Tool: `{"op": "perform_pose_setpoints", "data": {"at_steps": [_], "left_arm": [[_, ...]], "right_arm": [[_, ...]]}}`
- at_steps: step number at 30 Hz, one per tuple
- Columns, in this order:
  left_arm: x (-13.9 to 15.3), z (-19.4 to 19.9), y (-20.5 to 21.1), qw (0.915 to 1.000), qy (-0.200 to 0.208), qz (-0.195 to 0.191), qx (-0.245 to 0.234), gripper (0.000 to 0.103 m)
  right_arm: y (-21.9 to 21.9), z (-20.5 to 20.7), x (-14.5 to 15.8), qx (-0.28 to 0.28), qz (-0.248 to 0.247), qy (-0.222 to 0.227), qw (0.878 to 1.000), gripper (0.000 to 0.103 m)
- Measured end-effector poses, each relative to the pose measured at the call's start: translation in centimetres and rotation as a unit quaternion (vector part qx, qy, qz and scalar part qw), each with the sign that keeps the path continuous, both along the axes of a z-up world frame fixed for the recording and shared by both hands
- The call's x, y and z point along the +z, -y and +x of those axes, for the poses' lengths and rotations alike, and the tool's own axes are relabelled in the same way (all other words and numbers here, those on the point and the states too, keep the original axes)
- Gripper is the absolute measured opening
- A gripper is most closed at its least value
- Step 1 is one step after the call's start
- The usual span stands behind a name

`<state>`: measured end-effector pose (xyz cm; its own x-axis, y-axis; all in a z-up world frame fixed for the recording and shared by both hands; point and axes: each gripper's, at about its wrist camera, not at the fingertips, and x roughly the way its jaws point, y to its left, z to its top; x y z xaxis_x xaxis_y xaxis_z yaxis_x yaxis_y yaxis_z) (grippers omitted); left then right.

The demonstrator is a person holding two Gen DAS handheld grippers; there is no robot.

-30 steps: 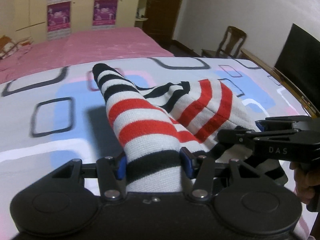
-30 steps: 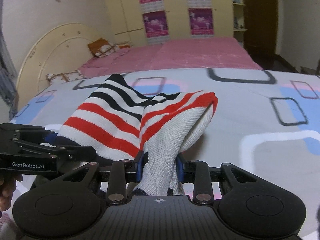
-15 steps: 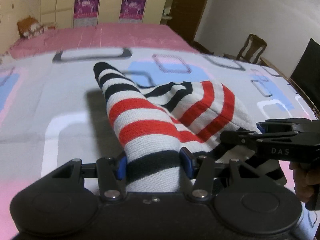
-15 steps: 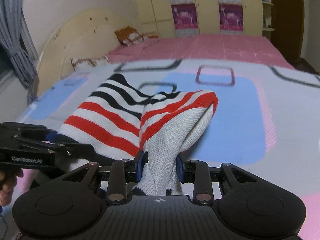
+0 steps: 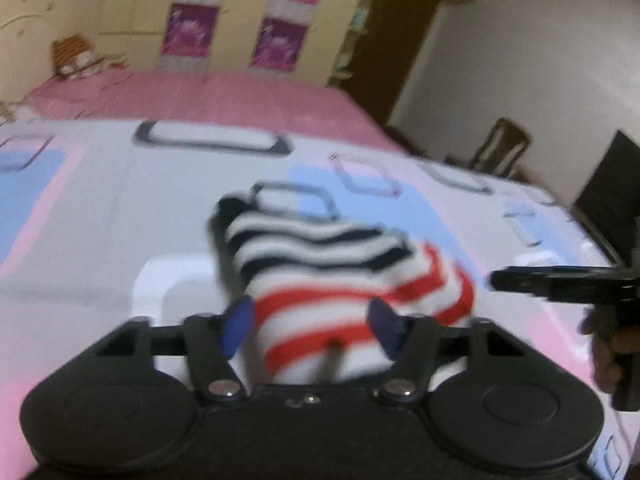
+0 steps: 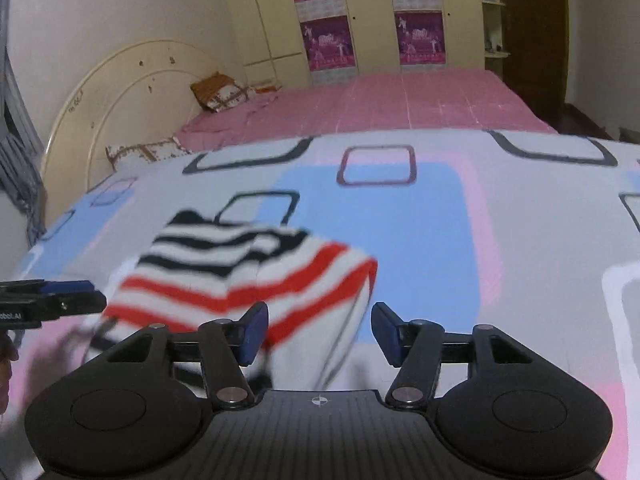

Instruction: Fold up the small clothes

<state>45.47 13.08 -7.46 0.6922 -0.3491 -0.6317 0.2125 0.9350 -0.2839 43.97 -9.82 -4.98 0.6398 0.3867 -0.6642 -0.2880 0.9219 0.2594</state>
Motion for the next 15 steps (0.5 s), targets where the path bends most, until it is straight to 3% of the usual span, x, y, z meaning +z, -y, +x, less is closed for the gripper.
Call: {"op": "perform_pose_setpoints", "data": {"at_steps": [1,4,6,7,8,11,15], "left_arm": [[-0.1,1.0,0.6,0.9999,-0.003,0.005,-0.011,0.047],[-2.0,3.9,2.6,0.9982,-0.036,0.009,-0.047,0.038],[-3.8,4.5,3.9,0.9952,-0.045,0.044,-0.075,0.040],[-4.2,4.2,4.2,0.9940,-0.029,0.062,-0.086,0.040],[-4.3,4.2,4.2,0.9939,-0.024,0.062,-0.088,0.040],[-4.1,3.8,3.7,0.9937,-0.017,0.057,-0.095,0.040],[-2.0,0.7,3.6,0.9938,0.002,0.059,-0.094,0.033]], "right_arm": [[-0.7,1.3,-0.1,0.005,-0.007,-0.004,1.000,0.033],[-2.9,3.5,-1.4,0.030,-0.024,-0.019,0.999,0.024],[-4.6,4.4,-3.6,0.051,-0.102,-0.044,0.992,0.013],[-4.8,4.1,-4.6,0.050,-0.138,-0.042,0.988,0.009],[-4.6,4.1,-5.1,0.052,-0.146,-0.037,0.987,0.009],[-3.7,3.9,-4.5,0.046,-0.117,-0.040,0.991,0.010],[-1.8,1.2,-1.7,0.041,-0.069,-0.006,0.997,0.010]]}}
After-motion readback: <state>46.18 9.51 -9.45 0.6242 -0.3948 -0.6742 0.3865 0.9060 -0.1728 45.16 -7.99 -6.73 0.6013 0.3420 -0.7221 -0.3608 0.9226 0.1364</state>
